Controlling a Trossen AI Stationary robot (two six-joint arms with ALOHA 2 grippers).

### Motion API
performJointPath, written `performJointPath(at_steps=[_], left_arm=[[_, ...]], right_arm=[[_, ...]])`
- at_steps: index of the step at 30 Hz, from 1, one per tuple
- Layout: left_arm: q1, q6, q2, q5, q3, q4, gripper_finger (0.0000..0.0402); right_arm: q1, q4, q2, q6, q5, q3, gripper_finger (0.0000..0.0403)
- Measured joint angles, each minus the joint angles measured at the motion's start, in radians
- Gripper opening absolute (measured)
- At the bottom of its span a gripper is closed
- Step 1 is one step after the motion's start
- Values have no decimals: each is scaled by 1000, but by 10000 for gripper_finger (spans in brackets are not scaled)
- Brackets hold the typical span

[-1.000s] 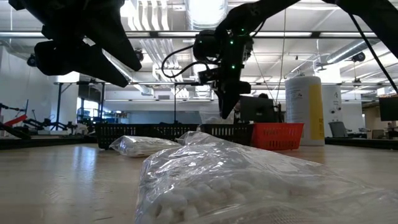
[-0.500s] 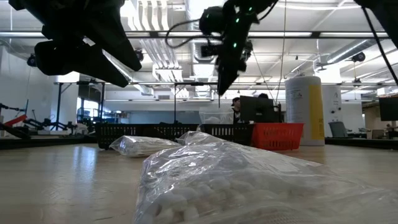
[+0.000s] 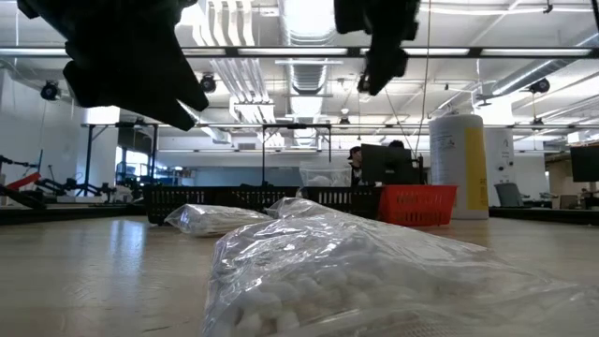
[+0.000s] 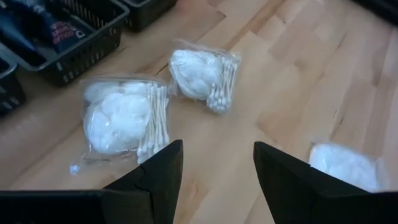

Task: Pick & Place Travel size toiletries
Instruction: Put the white cotton pack into the right black bin

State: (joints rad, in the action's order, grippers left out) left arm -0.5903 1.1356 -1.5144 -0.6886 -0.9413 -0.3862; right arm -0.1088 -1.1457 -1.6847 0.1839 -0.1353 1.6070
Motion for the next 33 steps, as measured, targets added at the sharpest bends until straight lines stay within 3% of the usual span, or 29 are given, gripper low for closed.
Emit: performJointPath(at_steps=[5,12,19,26,33], left_arm=[[9,-139,0,76,0,6,202],[56,-423,0,262,0,40,202],[99,-690,-26,432,6,224,202],[109,-711,-135,508,-11,384,202],[109,-682,-305,596,-153,385,202]], right_arm=[[139,53,48,234,4,-105,231],[324,282,78,636,5,-292,240],[480,375,87,1035,30,-453,254],[610,389,95,1257,21,-569,256],[715,545,95,1365,-22,-669,234]])
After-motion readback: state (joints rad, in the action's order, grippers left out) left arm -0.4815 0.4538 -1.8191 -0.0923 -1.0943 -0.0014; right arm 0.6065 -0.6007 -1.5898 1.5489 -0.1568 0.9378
